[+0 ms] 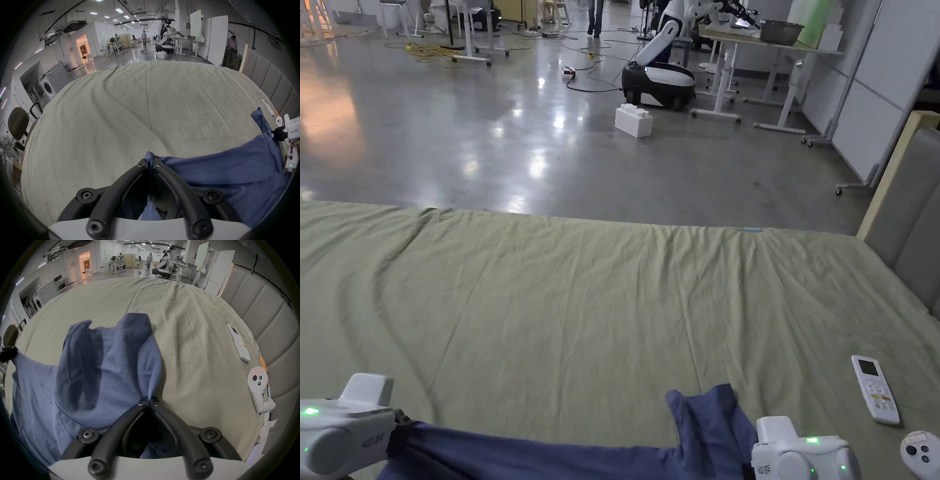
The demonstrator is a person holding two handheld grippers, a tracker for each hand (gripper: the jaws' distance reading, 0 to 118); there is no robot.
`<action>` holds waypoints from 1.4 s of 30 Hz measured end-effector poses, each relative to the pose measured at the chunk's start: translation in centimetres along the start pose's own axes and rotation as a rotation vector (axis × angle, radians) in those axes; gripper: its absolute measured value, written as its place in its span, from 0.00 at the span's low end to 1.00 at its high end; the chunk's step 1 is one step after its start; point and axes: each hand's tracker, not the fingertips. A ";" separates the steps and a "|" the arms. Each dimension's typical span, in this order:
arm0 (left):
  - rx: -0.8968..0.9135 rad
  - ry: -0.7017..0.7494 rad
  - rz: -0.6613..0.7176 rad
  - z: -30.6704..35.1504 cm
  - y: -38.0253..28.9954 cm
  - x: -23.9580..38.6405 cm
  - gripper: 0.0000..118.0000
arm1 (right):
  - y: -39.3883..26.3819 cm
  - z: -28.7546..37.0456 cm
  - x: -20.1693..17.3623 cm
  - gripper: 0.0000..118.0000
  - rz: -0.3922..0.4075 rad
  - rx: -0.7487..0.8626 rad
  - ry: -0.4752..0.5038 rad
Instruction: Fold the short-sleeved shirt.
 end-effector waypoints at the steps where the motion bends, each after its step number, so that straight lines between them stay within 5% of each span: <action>1: 0.006 -0.002 0.011 0.3 -0.1 -0.2 0.04 | -0.1 0.0 -0.2 0.01 0.029 0.012 -0.023; 12: 0.135 0.009 0.050 6.8 0.6 -1.2 0.04 | 0.0 9.3 2.2 0.00 -0.084 0.306 -0.051; 29: 0.486 0.044 0.126 25.9 7.3 -5.0 0.04 | 5.4 32.4 4.6 0.00 -0.087 0.802 -0.082; 42: 0.602 0.109 0.109 31.0 18.4 -6.3 0.04 | 16.7 38.7 5.0 0.00 -0.061 0.946 -0.146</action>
